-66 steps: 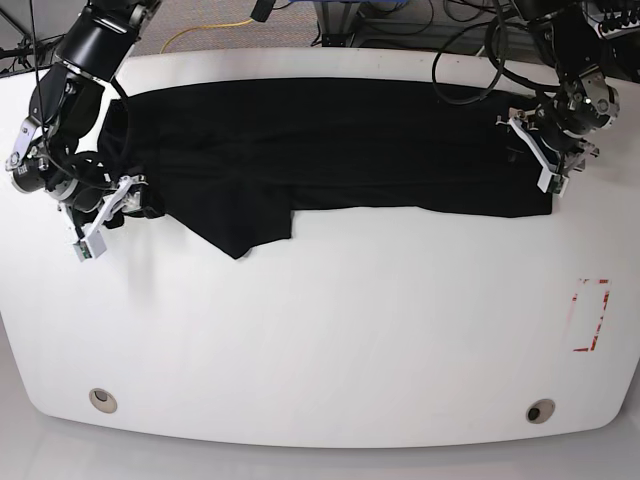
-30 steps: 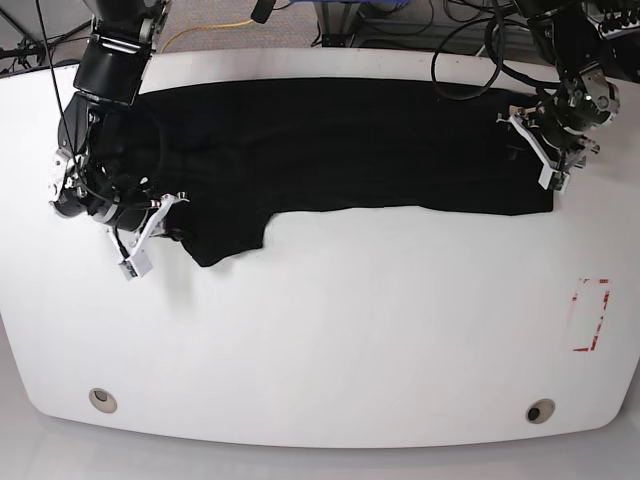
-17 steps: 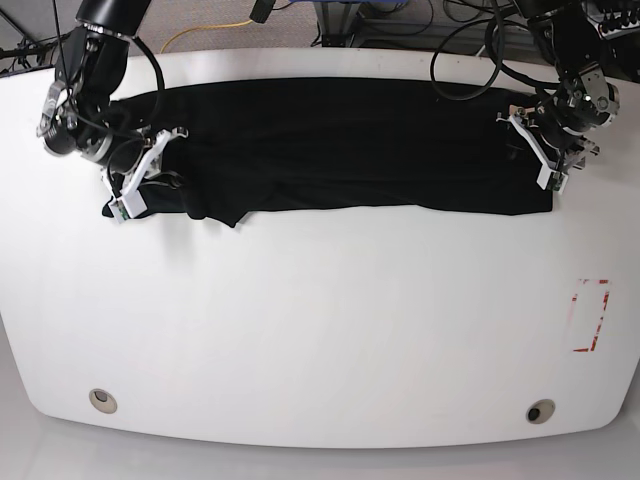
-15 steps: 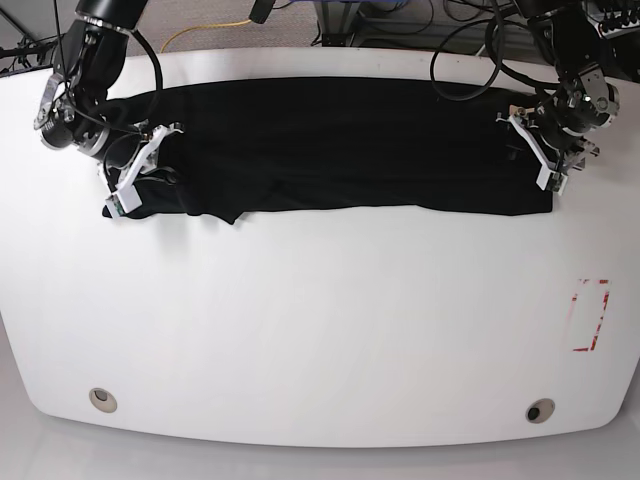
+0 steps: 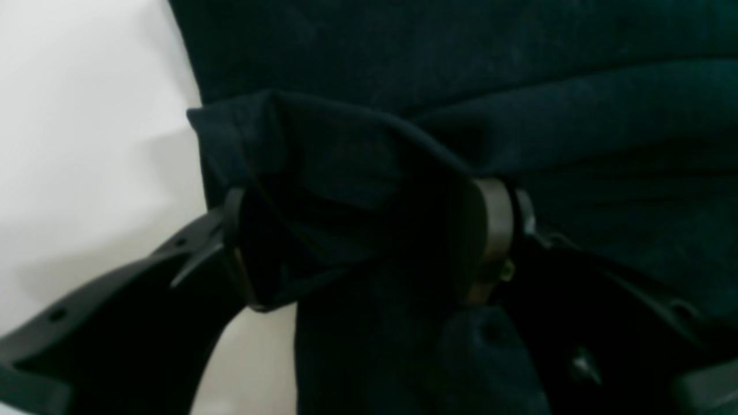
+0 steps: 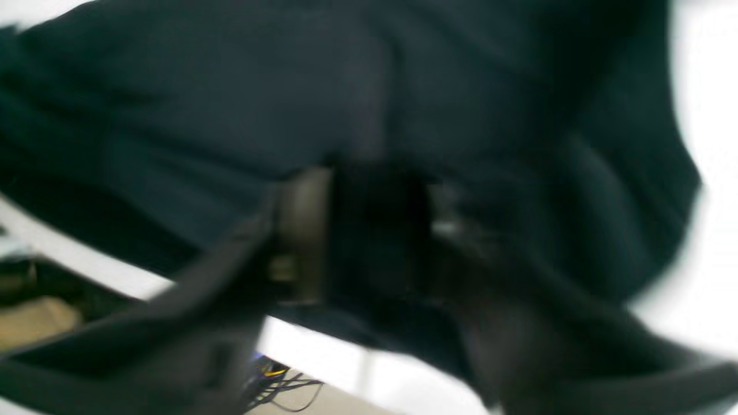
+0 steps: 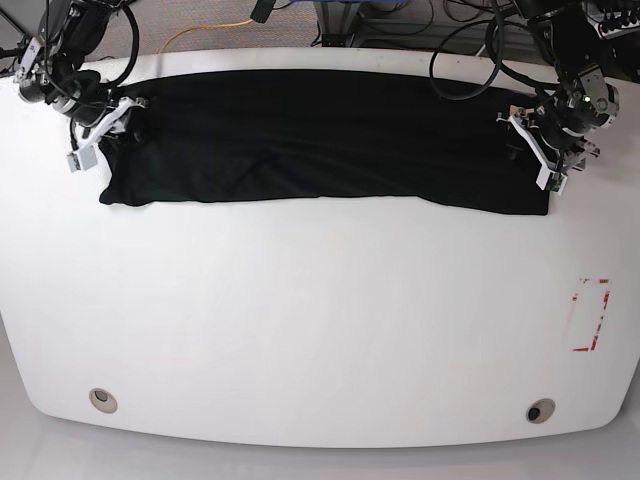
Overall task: Fold the T-shirt properly
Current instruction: 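Grasp the hanging shirt flap with the right gripper and tuck it under, then regrasp the shirt strip ends with both grippers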
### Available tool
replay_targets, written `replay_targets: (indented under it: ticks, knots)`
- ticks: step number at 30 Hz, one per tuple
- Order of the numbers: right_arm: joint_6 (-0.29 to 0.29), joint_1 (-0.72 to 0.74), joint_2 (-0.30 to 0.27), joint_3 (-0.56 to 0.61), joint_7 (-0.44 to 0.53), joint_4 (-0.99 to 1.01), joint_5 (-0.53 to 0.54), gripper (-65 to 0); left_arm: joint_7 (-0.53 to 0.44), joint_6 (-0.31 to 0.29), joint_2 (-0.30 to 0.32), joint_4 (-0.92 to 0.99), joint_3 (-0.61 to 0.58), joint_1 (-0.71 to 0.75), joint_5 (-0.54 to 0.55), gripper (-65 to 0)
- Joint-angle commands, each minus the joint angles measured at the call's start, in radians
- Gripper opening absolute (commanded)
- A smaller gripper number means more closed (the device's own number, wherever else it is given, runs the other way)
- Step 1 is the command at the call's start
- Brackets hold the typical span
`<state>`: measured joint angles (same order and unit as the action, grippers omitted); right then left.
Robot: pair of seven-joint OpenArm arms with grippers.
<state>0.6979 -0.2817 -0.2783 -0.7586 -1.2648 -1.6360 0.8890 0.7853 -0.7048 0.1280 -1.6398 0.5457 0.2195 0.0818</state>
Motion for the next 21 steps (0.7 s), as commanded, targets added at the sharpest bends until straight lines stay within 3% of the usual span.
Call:
replay_targets:
  ticks: [1,4,8,13,16,19,21]
  knots:
    - [0.000,0.003,-0.029,-0.042,0.015,-0.011,0.012,-26.5,0.029,0.007,0.014,-0.007,0.007,0.005,-0.044,-25.8]
    - [0.000,0.002,-0.031,-0.095,0.004,-0.020,0.022,-17.8,0.029,0.007,0.012,-0.012,0.004,0.005,-0.044,-25.8]
    - [0.000,-0.014,-0.022,-0.117,-0.031,-0.123,0.040,-18.5,0.029,0.007,0.009,-0.010,0.004,0.004,-0.044,-25.8]
    - [0.000,-0.027,0.058,-0.062,-0.066,-0.251,0.131,-18.5,0.029,0.007,0.009,-0.013,0.004,0.004,-0.044,-25.8]
    - [0.000,-0.027,0.095,0.020,-0.066,-0.260,0.120,-18.7,0.029,0.007,0.009,-0.013,0.004,0.004,-0.044,-25.8]
    - [0.000,-0.017,0.133,0.086,-0.063,-0.258,0.043,-23.8,0.029,0.007,0.009,-0.013,0.006,0.004,-0.044,-25.8]
    - [0.000,0.009,0.164,0.124,-0.036,-0.247,-0.058,-31.9,0.029,0.007,0.012,-0.013,0.006,0.001,-0.041,-25.8]
